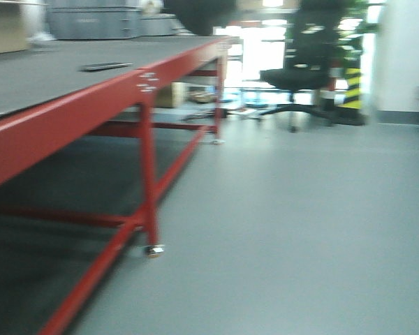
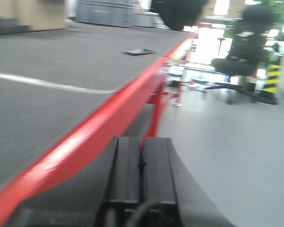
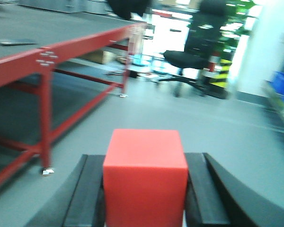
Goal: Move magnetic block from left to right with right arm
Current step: 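Drive the base away from the table holding the cube in the right gripper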
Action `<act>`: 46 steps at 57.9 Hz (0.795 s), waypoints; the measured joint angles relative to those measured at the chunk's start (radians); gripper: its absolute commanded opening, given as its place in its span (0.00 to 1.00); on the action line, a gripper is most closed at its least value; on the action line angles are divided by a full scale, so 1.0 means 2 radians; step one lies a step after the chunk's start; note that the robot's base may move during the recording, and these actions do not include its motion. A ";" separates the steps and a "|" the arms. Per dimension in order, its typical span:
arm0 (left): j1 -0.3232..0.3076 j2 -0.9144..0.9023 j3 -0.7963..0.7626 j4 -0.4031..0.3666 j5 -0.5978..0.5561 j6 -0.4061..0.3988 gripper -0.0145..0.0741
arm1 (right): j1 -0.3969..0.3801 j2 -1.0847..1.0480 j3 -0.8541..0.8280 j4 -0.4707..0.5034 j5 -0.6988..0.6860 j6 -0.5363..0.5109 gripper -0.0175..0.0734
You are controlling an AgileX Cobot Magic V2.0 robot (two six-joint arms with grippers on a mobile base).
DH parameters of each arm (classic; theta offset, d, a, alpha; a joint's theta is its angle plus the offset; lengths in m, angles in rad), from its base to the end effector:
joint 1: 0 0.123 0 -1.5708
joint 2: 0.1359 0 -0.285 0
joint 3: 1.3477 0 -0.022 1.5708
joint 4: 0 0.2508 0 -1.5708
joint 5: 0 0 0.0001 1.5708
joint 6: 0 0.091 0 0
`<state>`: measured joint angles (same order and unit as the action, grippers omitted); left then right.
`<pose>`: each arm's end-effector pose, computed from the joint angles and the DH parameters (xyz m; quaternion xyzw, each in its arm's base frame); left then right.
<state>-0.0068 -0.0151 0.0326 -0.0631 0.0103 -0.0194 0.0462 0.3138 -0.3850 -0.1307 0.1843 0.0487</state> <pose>0.0566 -0.0005 0.2021 -0.0257 0.6853 -0.0327 0.7271 0.0785 0.0014 0.3059 -0.0367 0.7147 -0.0203 0.6981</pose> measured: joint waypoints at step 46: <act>0.000 0.000 0.000 0.000 0.000 0.000 0.03 | 0.000 0.000 0.000 0.000 0.000 0.000 0.47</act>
<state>-0.0068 -0.0151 0.0326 -0.0631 0.0103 -0.0194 0.0462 0.3138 -0.3850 -0.1307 0.1847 0.0487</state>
